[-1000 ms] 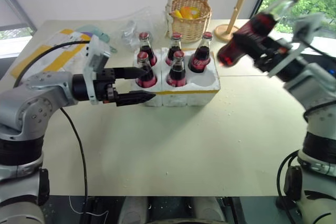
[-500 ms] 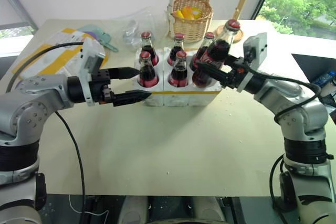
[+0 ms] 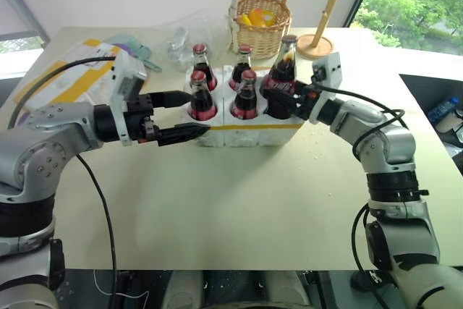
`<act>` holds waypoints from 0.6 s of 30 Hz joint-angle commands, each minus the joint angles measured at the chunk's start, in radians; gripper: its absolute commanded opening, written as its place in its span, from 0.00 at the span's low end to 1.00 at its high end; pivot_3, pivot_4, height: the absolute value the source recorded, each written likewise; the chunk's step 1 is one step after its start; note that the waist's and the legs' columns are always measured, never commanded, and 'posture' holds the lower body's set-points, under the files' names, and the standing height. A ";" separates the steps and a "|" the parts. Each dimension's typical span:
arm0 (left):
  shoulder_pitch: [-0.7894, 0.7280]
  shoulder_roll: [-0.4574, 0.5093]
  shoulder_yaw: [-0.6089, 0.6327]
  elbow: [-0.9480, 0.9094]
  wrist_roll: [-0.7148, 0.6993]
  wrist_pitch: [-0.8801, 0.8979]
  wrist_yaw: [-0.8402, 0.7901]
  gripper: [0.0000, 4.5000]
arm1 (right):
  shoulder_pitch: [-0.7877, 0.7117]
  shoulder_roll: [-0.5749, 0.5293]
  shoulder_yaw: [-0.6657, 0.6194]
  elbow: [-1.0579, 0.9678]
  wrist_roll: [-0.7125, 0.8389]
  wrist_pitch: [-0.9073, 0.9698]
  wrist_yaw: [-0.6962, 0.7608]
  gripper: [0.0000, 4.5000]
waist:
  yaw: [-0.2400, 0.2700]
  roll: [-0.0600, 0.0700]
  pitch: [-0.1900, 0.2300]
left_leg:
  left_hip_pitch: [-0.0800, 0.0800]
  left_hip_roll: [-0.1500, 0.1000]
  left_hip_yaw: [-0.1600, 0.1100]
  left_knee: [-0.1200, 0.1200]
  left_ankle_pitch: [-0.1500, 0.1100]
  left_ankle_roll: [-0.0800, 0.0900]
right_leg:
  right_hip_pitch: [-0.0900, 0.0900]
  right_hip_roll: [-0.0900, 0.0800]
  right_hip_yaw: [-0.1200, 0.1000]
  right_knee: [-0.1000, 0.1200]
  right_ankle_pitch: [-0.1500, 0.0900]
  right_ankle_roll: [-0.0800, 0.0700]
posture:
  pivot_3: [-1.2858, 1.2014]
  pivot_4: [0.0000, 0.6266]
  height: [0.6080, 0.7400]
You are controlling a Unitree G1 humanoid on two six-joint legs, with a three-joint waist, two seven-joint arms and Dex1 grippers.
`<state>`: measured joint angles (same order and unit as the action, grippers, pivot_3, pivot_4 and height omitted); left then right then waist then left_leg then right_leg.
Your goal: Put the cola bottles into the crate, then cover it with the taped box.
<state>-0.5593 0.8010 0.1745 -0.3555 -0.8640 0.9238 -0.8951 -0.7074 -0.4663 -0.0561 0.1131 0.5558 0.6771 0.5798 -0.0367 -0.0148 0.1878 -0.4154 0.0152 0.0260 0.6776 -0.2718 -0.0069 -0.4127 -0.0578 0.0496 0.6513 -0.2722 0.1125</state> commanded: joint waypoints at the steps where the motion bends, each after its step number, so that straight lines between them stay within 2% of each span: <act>1: -0.002 0.003 0.031 -0.030 -0.021 -0.020 0.005 1.00 | -0.018 -0.010 -0.067 -0.050 0.023 0.009 -0.007 0.62 | -0.001 0.000 0.000 | 0.000 0.000 0.000 0.000 0.000 0.000 | 0.000 0.000 0.000 0.000 0.000 0.000 | 0.52 0.24 1.00; 11: -0.010 0.007 0.025 -0.004 0.002 -0.039 0.009 1.00 | 0.094 -0.069 -0.019 -0.176 -0.003 -0.029 0.114 0.62 | 0.022 0.000 0.000 | -0.002 0.000 0.000 0.000 0.000 0.000 | -0.001 0.000 0.000 -0.001 0.000 0.000 | 0.52 0.24 1.00; 14: -0.008 0.009 0.025 0.002 0.005 -0.043 0.011 1.00 | 0.117 -0.076 -0.011 -0.182 -0.023 -0.037 0.120 0.94 | 0.022 0.000 0.000 | -0.004 0.000 -0.001 -0.001 0.000 0.000 | -0.002 0.000 -0.001 -0.002 0.000 0.000 | 0.52 0.24 1.00; 15: -0.007 0.009 0.025 0.002 0.005 -0.044 0.012 1.00 | 0.118 -0.074 -0.012 -0.181 -0.026 -0.037 0.119 0.99 | 0.022 0.000 0.000 | -0.004 0.000 -0.001 -0.001 0.000 0.000 | -0.003 0.000 -0.001 -0.002 0.000 0.000 | 0.52 0.24 1.00; 18: 0.001 0.011 0.026 -0.002 0.006 -0.046 0.013 1.00 | 0.117 -0.070 -0.014 -0.182 -0.033 -0.037 0.115 0.99 | 0.019 0.000 0.000 | -0.004 0.000 -0.001 0.000 0.000 0.000 | -0.003 0.000 -0.001 -0.002 0.000 0.000 | 0.52 0.24 1.00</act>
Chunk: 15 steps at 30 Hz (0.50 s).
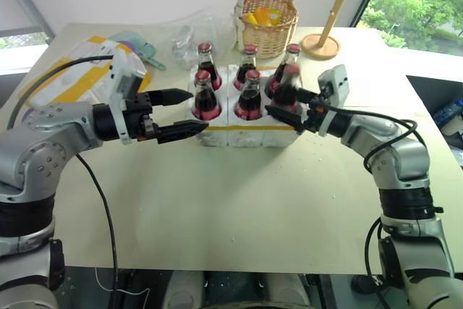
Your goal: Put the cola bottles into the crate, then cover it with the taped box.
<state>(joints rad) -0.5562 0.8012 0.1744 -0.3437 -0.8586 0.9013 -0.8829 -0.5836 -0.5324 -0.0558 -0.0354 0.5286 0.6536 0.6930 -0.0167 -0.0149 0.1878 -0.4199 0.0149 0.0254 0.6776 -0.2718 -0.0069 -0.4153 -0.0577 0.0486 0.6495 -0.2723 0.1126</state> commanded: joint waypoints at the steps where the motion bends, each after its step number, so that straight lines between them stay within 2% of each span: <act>1: 0.002 0.012 0.029 -0.018 -0.002 -0.023 0.000 1.00 | -0.011 -0.005 -0.018 -0.035 -0.005 -0.011 0.000 0.99 | -0.001 0.000 0.000 | 0.000 0.000 0.000 0.000 0.000 0.000 | 0.000 0.000 0.000 0.000 0.000 0.000 | 0.52 0.24 1.00; 6: 0.032 0.036 0.059 -0.036 -0.008 -0.016 0.005 1.00 | -0.015 -0.067 -0.056 -0.074 0.025 0.020 0.042 0.99 | -0.001 0.000 0.000 | 0.000 0.000 0.000 0.000 0.000 0.000 | 0.000 0.000 0.000 0.000 0.000 0.000 | 0.52 0.24 1.00; 10: 0.142 0.112 0.164 -0.031 0.035 -0.036 0.011 1.00 | 0.009 -0.198 -0.114 -0.127 0.063 0.050 0.127 0.99 | 0.000 0.000 0.000 | -0.003 0.000 0.000 0.000 0.000 0.000 | -0.003 0.000 0.000 0.000 0.000 0.000 | 0.52 0.24 1.00; 12: 0.256 0.179 0.229 0.008 0.139 -0.102 0.003 1.00 | 0.041 -0.288 -0.162 -0.155 0.092 0.070 0.194 0.99 | 0.000 0.000 0.000 | -0.003 0.001 0.000 0.000 0.000 0.000 | -0.004 0.000 0.000 0.000 0.000 0.000 | 0.52 0.24 1.00; 15: 0.437 0.279 0.255 0.095 0.381 -0.289 0.026 1.00 | 0.082 -0.389 -0.230 -0.180 0.152 0.118 0.267 0.99 | -0.003 0.000 0.000 | -0.003 0.001 0.001 -0.003 0.000 0.000 | -0.005 -0.001 0.000 0.000 0.000 0.000 | 0.52 0.24 1.00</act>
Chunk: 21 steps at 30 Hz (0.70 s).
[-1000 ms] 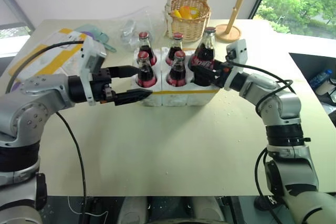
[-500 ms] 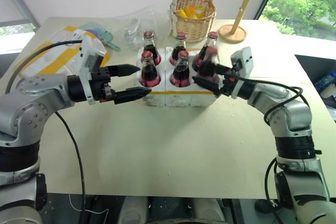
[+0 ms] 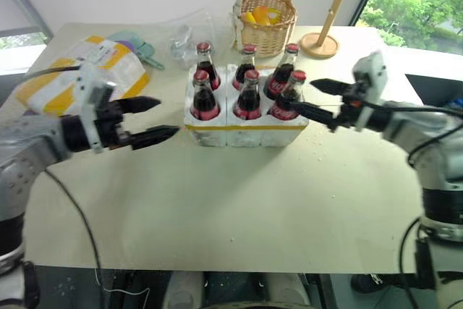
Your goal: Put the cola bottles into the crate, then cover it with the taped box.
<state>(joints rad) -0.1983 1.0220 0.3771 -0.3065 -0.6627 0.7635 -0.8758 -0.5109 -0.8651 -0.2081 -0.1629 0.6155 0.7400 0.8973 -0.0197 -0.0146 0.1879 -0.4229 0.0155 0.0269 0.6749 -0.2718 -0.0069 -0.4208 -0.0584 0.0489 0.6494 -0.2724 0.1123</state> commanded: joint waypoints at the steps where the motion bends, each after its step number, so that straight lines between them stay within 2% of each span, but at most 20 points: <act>1: 0.115 0.079 0.051 0.098 0.257 -0.205 0.046 1.00 | 0.022 -0.080 -0.095 -0.060 0.086 0.046 0.086 0.99 | 0.001 0.000 0.000 | 0.000 0.000 0.000 0.000 0.000 0.000 | 0.000 0.000 0.000 0.000 0.000 0.000 | 0.52 0.24 1.00; 4: 0.177 0.111 0.029 0.244 0.460 -0.376 0.163 1.00 | 0.058 -0.117 -0.140 -0.096 0.138 0.063 0.137 0.99 | 0.003 0.000 0.000 | 0.001 0.000 0.000 0.000 0.000 0.000 | 0.000 -0.001 0.000 0.000 -0.001 -0.002 | 0.52 0.24 1.00; 7: 0.186 0.110 -0.021 0.353 0.614 -0.511 0.280 1.00 | 0.031 -0.103 -0.165 -0.119 0.223 0.120 0.116 0.99 | 0.003 0.000 0.000 | 0.001 0.000 0.001 0.000 0.000 0.000 | 0.000 -0.004 0.000 0.000 -0.001 -0.002 | 0.52 0.24 1.00; 14: 0.111 0.063 -0.144 0.477 0.812 -0.596 0.444 1.00 | 0.007 -0.096 -0.149 -0.145 0.263 0.140 0.070 0.99 | 0.007 -0.001 -0.001 | -0.003 0.000 0.001 -0.001 0.000 0.000 | -0.004 -0.008 0.000 0.000 0.000 -0.001 | 0.52 0.24 1.00; 21: -0.064 -0.023 -0.274 0.667 0.933 -0.624 0.564 1.00 | -0.029 -0.103 -0.155 -0.145 0.288 0.150 0.037 0.99 | 0.006 -0.001 -0.001 | -0.003 0.000 0.001 -0.006 0.000 -0.001 | -0.006 -0.009 0.001 -0.001 0.001 -0.001 | 0.52 0.24 1.00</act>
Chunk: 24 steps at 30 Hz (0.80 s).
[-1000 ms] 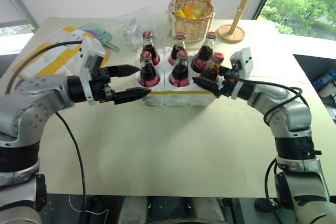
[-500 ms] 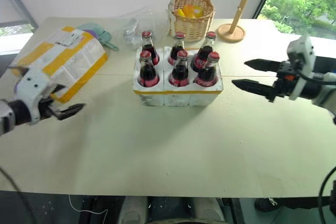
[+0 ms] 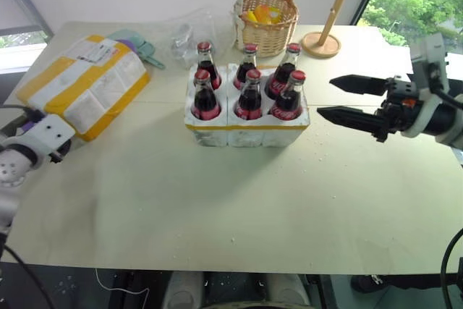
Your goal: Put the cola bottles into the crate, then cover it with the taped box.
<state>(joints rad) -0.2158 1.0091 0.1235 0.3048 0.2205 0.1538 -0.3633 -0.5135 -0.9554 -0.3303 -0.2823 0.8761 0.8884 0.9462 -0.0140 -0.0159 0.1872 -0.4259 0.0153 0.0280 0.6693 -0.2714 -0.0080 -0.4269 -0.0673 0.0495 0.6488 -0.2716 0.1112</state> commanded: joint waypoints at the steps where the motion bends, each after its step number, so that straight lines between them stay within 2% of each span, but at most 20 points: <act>1: -0.067 -0.021 -0.026 0.081 0.058 -0.013 0.070 1.00 | -0.029 -0.015 -0.037 -0.026 0.033 0.004 -0.015 0.99 | 0.000 0.000 0.000 | 0.000 0.000 0.000 -0.001 0.000 0.000 | 0.000 0.000 0.000 0.000 0.000 0.000 | 0.52 0.24 1.00; 11: -0.160 -0.041 -0.065 0.236 0.135 0.001 0.192 1.00 | 0.009 -0.043 -0.084 -0.039 0.057 0.007 -0.020 0.99 | 0.001 -0.001 -0.001 | 0.000 0.000 0.002 -0.001 0.000 0.000 | -0.001 0.002 -0.002 0.001 0.000 0.000 | 0.52 0.24 1.00; 21: -0.245 -0.052 -0.132 0.329 0.175 -0.068 0.207 1.00 | 0.024 -0.040 -0.089 -0.042 0.080 0.002 -0.022 0.99 | 0.002 -0.002 -0.001 | 0.000 -0.001 0.002 0.000 0.000 0.000 | -0.001 0.004 -0.002 0.002 0.000 0.000 | 0.52 0.24 1.00; 24: -0.251 -0.057 -0.127 0.346 0.159 -0.082 0.205 0.81 | 0.027 -0.045 -0.090 -0.041 0.080 -0.001 -0.015 1.00 | -0.001 -0.002 -0.001 | 0.000 -0.001 0.002 0.000 0.000 0.000 | -0.001 0.004 -0.002 0.002 0.000 0.001 | 0.52 0.24 1.00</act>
<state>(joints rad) -0.4475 0.9440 -0.0177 0.6460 0.3812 0.0837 -0.1696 -0.4776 -0.9794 -0.3812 -0.2955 0.9396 0.9054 0.9230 -0.0145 -0.0177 0.1861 -0.4255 0.0147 0.0299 0.6689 -0.2710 -0.0081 -0.4278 -0.0630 0.0476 0.6506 -0.2714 0.1117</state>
